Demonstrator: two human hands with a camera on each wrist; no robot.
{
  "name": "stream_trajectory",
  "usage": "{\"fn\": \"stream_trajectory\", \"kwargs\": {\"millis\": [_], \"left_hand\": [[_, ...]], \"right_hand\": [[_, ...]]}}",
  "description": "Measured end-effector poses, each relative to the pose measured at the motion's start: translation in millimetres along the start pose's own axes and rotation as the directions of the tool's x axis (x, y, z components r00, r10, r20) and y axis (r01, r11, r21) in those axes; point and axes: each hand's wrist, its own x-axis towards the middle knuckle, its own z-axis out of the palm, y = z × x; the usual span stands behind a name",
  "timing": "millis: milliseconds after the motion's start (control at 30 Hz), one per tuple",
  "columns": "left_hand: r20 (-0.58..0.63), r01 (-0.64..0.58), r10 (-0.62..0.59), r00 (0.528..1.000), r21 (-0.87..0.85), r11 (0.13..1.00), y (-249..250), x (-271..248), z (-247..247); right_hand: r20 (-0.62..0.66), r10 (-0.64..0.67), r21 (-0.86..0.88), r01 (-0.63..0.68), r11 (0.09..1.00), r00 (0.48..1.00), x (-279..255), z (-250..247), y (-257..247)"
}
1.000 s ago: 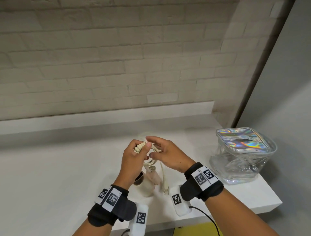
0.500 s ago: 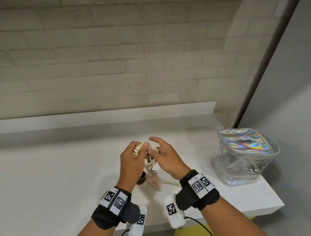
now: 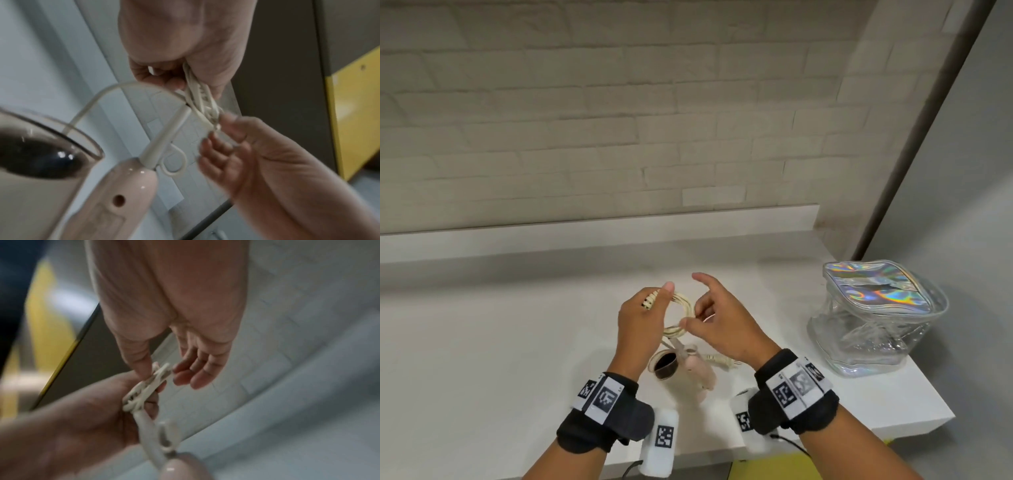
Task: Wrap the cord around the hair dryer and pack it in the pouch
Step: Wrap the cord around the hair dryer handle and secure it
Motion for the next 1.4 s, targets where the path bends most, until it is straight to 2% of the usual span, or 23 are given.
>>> {"fn": "stream_trajectory", "kwargs": {"millis": [67,133,233,367,433,500,567,633,700,733,767,800,833,867,967,1000,1100,1233,1333,1400], "left_hand": [[-0.069,-0.010,0.013,0.998,0.040,0.999,1,1,-4],[-0.097,-0.029,0.035,0.995,0.069,0.997,5,-2,-4],[-0.090,-0.069,0.076,0.993,0.084,0.994,6,-7,1],[-0.083,-0.155,0.167,0.982,0.135,0.979,1,-11,6],[-0.083,-0.278,0.305,0.949,0.241,0.930,-2,-13,5],[-0.054,-0.401,0.448,0.893,0.359,0.843,-6,-13,4],[-0.043,-0.450,0.508,0.860,0.404,0.796,-8,-12,4],[-0.069,-0.433,0.489,0.870,0.370,0.822,-9,-11,2],[-0.103,-0.386,0.428,0.898,0.285,0.877,-10,-9,-2],[-0.108,-0.368,0.403,0.909,0.248,0.896,-10,-8,-3],[-0.111,-0.353,0.383,0.917,0.221,0.909,-9,-7,-4],[-0.117,-0.334,0.361,0.925,0.200,0.921,-8,-6,-5],[-0.127,-0.314,0.338,0.933,0.178,0.933,-6,-4,-6],[-0.134,-0.296,0.318,0.939,0.159,0.942,-5,-3,-6],[-0.126,-0.265,0.283,0.951,0.143,0.954,-7,2,-8],[-0.121,-0.250,0.266,0.956,0.134,0.959,-8,2,-8],[-0.123,-0.202,0.210,0.970,0.073,0.977,-9,5,-9],[-0.134,-0.170,0.170,0.976,0.017,0.985,-8,9,-13],[-0.112,-0.216,0.217,0.970,0.025,0.976,-11,9,-12],[-0.126,-0.238,0.245,0.961,0.073,0.969,-11,8,-10]], "right_hand": [[-0.207,-0.094,-0.199,0.052,0.979,0.974,-1,-3,-1],[-0.275,-0.146,-0.230,0.082,0.970,0.950,-3,-3,-6],[-0.218,-0.149,-0.255,0.092,0.963,0.964,-10,7,-18],[-0.236,-0.171,-0.439,0.053,0.897,0.957,-12,23,-25],[-0.226,-0.154,-0.509,0.018,0.861,0.962,-11,23,-28],[-0.202,-0.117,-0.531,-0.009,0.847,0.972,-12,20,-31],[-0.178,-0.095,-0.527,-0.014,0.850,0.980,-14,16,-35],[-0.126,-0.029,-0.404,-0.025,0.914,0.992,-15,8,-36],[-0.018,0.076,-0.038,-0.076,0.996,0.997,-18,1,-35],[0.043,0.127,0.202,-0.133,0.970,0.991,-21,0,-33],[0.102,0.164,0.449,-0.193,0.873,0.981,-25,0,-30],[0.150,0.181,0.639,-0.235,0.732,0.972,-29,0,-27],[0.187,0.180,0.739,-0.259,0.622,0.966,-33,1,-24],[0.210,0.168,0.758,-0.269,0.594,0.963,-37,2,-21],[0.203,0.101,0.601,-0.206,0.772,0.974,-42,1,-16],[0.194,0.079,0.580,-0.179,0.795,0.978,-42,-1,-16],[0.187,0.073,0.622,-0.176,0.763,0.980,-45,-4,-13],[0.133,0.145,0.428,-0.189,0.884,0.980,-54,-8,-4],[0.174,0.161,0.275,-0.205,0.939,0.972,-56,-11,1],[0.221,0.126,0.243,-0.179,0.953,0.967,-59,-11,1]]}}
